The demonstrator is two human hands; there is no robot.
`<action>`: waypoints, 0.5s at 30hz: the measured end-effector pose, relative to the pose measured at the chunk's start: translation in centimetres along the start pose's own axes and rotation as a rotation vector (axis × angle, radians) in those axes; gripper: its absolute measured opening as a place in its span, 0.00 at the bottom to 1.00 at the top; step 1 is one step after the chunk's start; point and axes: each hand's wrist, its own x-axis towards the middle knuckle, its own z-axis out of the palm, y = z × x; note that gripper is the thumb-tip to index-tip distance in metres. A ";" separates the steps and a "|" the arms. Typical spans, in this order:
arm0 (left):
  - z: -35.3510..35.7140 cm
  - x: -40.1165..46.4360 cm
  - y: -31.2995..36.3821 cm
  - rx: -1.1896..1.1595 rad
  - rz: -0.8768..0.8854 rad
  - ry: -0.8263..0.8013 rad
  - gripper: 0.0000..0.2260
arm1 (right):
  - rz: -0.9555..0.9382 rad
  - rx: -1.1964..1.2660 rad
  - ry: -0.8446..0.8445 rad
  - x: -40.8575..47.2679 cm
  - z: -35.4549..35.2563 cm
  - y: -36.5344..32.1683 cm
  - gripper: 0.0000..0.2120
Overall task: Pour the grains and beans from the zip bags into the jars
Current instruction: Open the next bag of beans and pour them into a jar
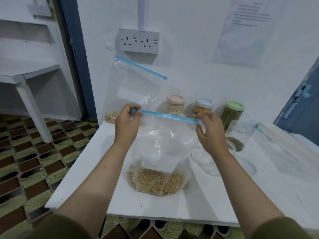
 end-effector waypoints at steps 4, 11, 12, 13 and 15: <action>1.1 0.7 1.8 -0.080 -0.014 -0.035 0.12 | -0.261 0.119 -0.153 0.6 0.1 -2.6 0.18; 0.7 0.4 4.0 -0.142 0.041 -0.033 0.10 | -0.367 0.165 -0.154 1.7 -0.7 -5.1 0.13; 0.5 -0.2 3.9 -0.111 0.054 -0.014 0.11 | -0.367 0.137 -0.136 1.8 -0.8 -5.1 0.14; 0.4 -1.1 3.5 -0.072 0.066 -0.001 0.13 | -0.365 0.098 -0.107 1.9 -0.8 -5.1 0.15; 0.4 -3.4 2.2 -0.005 0.054 0.003 0.16 | -0.343 0.010 -0.031 2.1 -0.7 -4.9 0.17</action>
